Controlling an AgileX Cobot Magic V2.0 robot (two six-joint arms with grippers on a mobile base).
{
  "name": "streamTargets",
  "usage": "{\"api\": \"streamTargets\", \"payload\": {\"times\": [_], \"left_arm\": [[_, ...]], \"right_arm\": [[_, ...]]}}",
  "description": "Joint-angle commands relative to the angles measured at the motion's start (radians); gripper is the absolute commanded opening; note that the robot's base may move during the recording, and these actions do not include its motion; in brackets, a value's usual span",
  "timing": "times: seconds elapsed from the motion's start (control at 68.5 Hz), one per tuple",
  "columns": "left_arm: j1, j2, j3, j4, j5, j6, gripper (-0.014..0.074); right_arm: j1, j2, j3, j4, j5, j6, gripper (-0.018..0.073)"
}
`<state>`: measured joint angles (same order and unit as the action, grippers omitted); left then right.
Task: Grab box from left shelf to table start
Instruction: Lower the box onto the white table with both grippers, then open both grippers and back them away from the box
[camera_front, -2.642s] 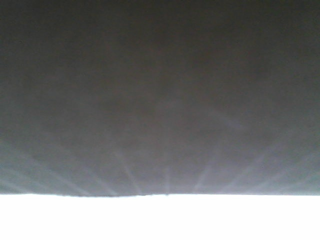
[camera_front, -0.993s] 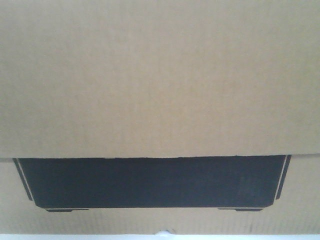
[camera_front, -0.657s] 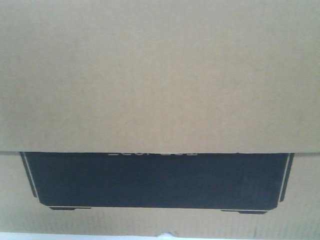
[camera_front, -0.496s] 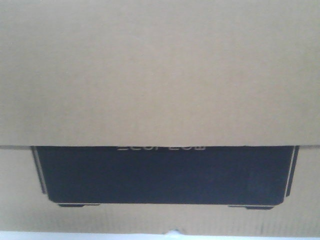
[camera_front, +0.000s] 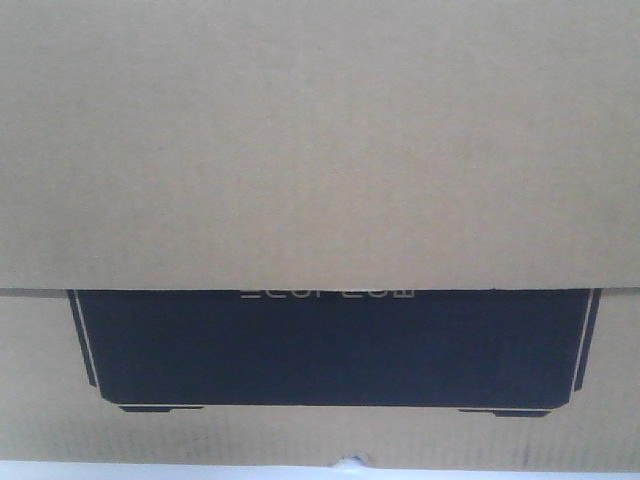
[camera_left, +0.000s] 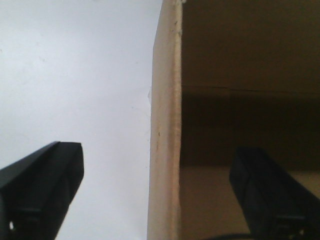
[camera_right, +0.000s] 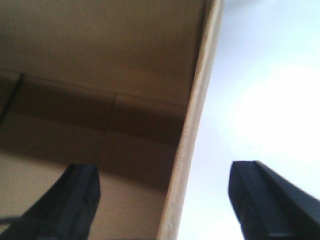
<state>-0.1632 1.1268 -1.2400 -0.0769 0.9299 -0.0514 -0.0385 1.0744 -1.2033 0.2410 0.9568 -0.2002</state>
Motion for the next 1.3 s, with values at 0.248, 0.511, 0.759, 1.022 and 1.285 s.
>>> {"api": "streamTargets", "payload": {"times": [0.248, 0.511, 0.759, 1.022, 1.285], "left_arm": [[-0.005, -0.426, 0.17, 0.061, -0.066, 0.051, 0.0057], [-0.023, -0.777, 0.525, 0.092, -0.219, 0.051, -0.0092], [-0.027, -1.062, 0.804, 0.102, -0.417, 0.051, -0.0092], [-0.027, -1.148, 0.921, 0.109, -0.584, 0.051, -0.0092], [-0.027, -1.148, 0.921, 0.104, -0.588, 0.051, -0.0092]], "right_arm": [[-0.009, -0.308, 0.061, -0.003, 0.012, 0.018, 0.0036], [-0.009, -0.687, 0.4, -0.026, -0.14, 0.017, 0.0057], [-0.009, -1.007, 0.67, -0.084, -0.288, 0.017, 0.0057], [-0.009, -1.091, 0.816, -0.084, -0.466, 0.017, 0.0057], [-0.009, -1.091, 0.816, -0.083, -0.482, 0.017, 0.0057]]}}
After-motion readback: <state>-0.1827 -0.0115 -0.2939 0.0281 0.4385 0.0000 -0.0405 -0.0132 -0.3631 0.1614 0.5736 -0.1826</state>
